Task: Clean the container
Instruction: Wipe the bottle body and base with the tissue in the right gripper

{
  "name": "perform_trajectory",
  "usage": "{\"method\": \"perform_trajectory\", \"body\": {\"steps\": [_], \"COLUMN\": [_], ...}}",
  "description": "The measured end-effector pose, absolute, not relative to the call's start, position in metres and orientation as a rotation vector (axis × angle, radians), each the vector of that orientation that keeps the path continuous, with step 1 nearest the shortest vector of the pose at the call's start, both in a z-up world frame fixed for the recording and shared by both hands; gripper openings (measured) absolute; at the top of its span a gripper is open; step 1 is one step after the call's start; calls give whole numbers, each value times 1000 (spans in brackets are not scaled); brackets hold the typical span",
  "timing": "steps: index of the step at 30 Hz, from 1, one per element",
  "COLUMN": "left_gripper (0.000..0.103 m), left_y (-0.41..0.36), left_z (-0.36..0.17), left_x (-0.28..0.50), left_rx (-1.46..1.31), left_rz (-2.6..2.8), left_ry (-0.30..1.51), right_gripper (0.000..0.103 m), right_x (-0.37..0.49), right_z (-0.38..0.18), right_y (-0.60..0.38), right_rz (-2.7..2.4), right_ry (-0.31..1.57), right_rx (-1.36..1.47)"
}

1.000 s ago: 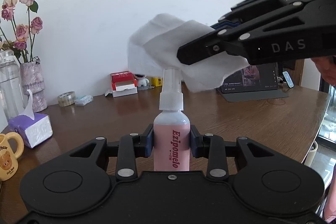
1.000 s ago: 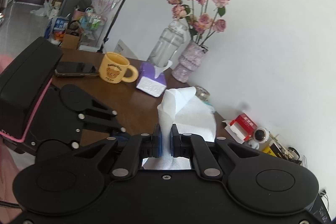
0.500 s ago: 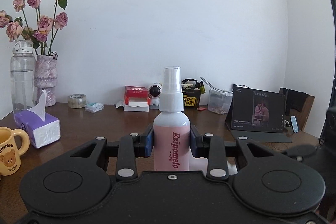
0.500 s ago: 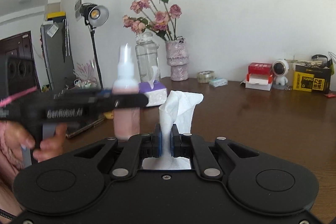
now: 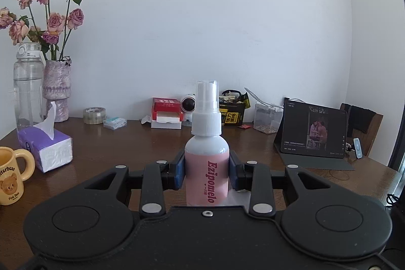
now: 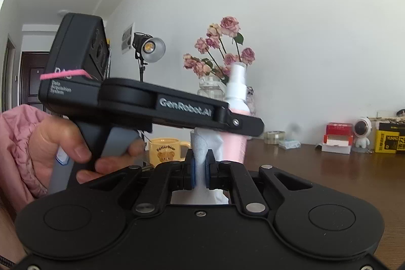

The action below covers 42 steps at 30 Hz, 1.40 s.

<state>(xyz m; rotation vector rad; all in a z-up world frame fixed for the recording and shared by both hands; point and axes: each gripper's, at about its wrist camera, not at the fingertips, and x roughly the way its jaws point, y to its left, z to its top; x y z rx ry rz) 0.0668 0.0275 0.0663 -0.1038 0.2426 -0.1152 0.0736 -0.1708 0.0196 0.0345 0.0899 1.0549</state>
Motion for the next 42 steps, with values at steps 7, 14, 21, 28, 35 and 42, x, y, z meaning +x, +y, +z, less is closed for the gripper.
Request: {"method": "perform_trajectory", "body": {"steps": [7, 14, 21, 28, 35, 42], "left_gripper": [33, 33, 33, 33, 33, 33], "left_y": [23, 32, 39, 37, 36, 49], "left_z": [66, 67, 65, 73, 79, 68], "left_x": [68, 62, 65, 61, 64, 71], "left_rx": [-106, -135, -176, -266, -283, -285], "left_rz": [-134, -146, -165, -284, -281, -195], "left_ry": [251, 235, 260, 259, 238, 262], "right_gripper": [8, 8, 8, 8, 8, 8], "right_x": [79, 68, 92, 121, 125, 91], "right_z": [14, 16, 16, 5, -20, -15], "right_y": [-177, -175, -212, -209, -179, -177], "right_rz": [1045, 1091, 996, 982, 1097, 1215], "right_ry": [124, 85, 60, 97, 211, 161], "right_rx": [76, 76, 243, 295, 310, 258]}}
